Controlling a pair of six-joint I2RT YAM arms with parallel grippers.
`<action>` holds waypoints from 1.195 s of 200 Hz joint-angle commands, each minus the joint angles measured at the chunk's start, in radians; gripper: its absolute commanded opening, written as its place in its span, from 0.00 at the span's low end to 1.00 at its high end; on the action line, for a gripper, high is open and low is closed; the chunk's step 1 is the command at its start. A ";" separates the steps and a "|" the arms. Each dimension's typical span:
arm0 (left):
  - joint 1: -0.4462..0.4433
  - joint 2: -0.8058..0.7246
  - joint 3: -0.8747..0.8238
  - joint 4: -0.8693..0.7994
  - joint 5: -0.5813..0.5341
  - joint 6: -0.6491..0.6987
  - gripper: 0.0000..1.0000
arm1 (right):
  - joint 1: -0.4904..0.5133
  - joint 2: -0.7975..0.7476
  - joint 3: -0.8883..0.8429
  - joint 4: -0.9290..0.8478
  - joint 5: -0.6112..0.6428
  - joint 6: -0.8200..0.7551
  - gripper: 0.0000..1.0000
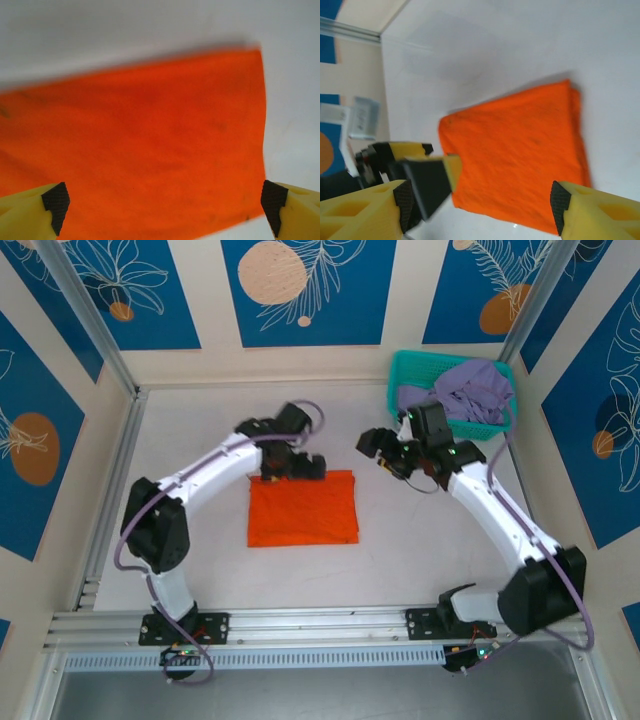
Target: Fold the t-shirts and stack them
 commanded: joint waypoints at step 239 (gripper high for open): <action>0.501 0.547 0.453 -0.127 -0.367 0.502 0.94 | -0.097 -0.370 -0.113 -0.498 0.094 0.083 0.73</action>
